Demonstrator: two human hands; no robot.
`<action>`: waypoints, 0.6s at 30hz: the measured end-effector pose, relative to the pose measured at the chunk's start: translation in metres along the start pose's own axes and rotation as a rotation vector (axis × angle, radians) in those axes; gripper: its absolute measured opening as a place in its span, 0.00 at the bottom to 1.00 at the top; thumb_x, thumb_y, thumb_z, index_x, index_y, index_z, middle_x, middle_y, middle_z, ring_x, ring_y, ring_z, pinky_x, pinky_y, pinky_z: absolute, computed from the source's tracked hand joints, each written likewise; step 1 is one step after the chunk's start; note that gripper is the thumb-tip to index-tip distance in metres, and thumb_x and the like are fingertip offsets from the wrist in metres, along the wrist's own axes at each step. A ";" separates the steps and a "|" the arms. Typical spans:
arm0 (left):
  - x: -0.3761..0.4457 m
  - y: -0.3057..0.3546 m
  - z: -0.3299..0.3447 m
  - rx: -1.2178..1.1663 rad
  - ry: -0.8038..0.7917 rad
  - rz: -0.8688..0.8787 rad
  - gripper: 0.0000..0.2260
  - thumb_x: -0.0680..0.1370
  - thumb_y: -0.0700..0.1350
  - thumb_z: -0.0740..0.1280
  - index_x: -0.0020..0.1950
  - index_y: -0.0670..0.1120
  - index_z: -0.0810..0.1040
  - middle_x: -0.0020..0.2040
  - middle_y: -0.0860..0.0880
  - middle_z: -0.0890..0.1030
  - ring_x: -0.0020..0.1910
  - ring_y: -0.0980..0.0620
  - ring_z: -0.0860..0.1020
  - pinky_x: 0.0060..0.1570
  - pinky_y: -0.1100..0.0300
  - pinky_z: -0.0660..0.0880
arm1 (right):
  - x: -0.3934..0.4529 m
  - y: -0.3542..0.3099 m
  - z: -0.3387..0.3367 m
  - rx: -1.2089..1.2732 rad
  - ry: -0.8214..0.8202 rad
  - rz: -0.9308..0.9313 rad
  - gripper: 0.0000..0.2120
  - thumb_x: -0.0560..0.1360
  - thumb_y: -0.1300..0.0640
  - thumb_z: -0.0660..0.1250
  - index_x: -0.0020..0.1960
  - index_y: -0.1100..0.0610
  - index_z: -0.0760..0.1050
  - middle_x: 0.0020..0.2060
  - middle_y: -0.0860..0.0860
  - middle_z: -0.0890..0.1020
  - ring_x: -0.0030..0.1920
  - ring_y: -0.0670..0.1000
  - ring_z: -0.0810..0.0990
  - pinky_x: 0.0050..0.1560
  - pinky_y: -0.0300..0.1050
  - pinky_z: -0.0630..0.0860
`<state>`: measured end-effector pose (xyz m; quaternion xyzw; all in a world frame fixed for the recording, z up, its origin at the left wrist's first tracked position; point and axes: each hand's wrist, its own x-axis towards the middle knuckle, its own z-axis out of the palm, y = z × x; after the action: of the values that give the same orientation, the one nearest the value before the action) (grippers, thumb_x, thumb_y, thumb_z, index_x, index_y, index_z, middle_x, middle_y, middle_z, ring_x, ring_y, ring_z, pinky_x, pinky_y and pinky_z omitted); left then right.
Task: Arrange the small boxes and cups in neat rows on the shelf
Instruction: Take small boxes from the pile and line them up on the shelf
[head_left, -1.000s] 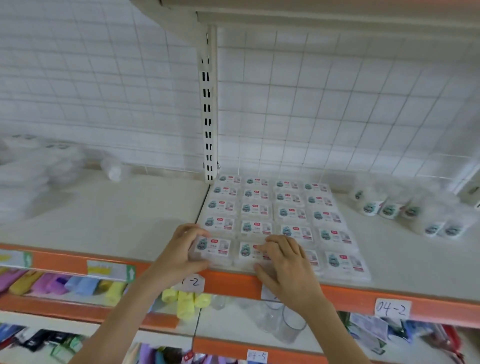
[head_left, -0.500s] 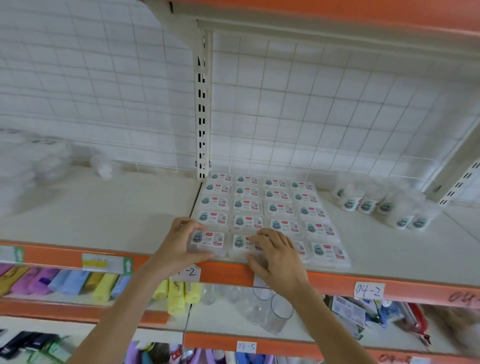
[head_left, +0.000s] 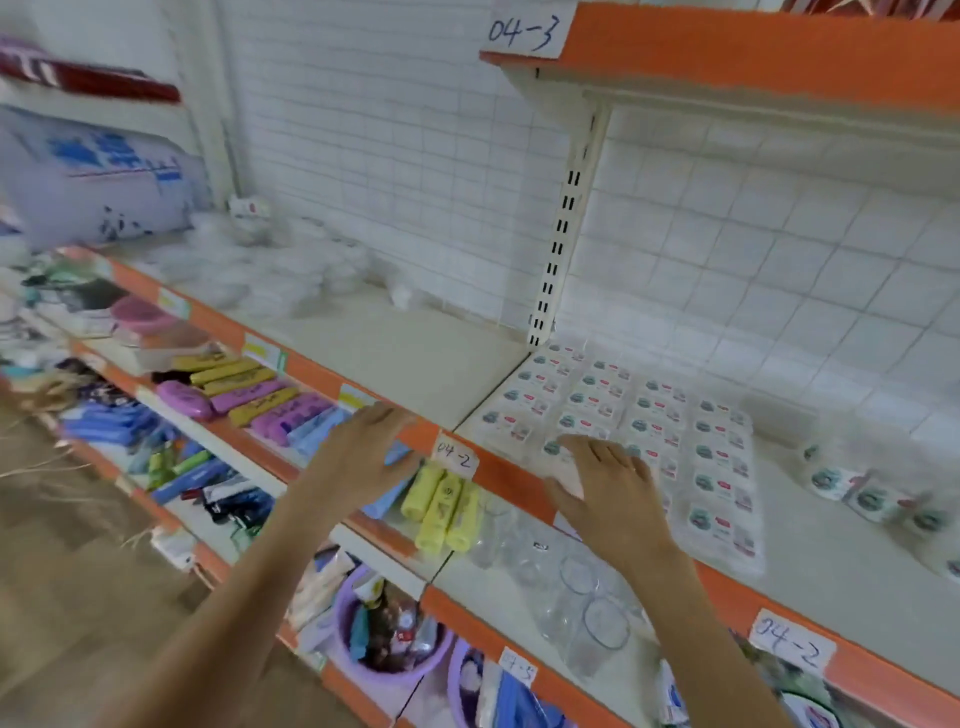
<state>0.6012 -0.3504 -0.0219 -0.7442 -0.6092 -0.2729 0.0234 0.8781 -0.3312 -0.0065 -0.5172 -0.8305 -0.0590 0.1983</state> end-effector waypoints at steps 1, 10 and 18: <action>-0.020 0.001 -0.008 0.092 0.013 -0.024 0.21 0.70 0.55 0.56 0.50 0.42 0.79 0.45 0.46 0.80 0.40 0.46 0.80 0.34 0.58 0.76 | -0.004 -0.010 -0.002 0.054 0.005 -0.051 0.22 0.73 0.44 0.57 0.60 0.56 0.74 0.55 0.51 0.80 0.56 0.55 0.78 0.55 0.55 0.73; -0.200 0.005 -0.042 0.205 -0.128 -0.496 0.16 0.67 0.51 0.61 0.47 0.44 0.81 0.39 0.47 0.81 0.35 0.45 0.80 0.28 0.57 0.77 | -0.062 -0.109 0.049 0.403 -0.328 -0.352 0.16 0.75 0.48 0.60 0.60 0.50 0.73 0.57 0.44 0.77 0.58 0.48 0.74 0.56 0.41 0.66; -0.281 -0.032 -0.055 0.121 0.062 -0.771 0.14 0.72 0.54 0.60 0.49 0.48 0.79 0.46 0.53 0.80 0.44 0.53 0.79 0.39 0.60 0.75 | -0.057 -0.192 0.086 0.511 -0.424 -0.456 0.22 0.69 0.42 0.56 0.56 0.51 0.76 0.50 0.47 0.81 0.50 0.50 0.78 0.49 0.42 0.71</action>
<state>0.5206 -0.6135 -0.1068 -0.4494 -0.8581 -0.2476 -0.0185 0.7073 -0.4406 -0.0864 -0.2544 -0.9345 0.2146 0.1266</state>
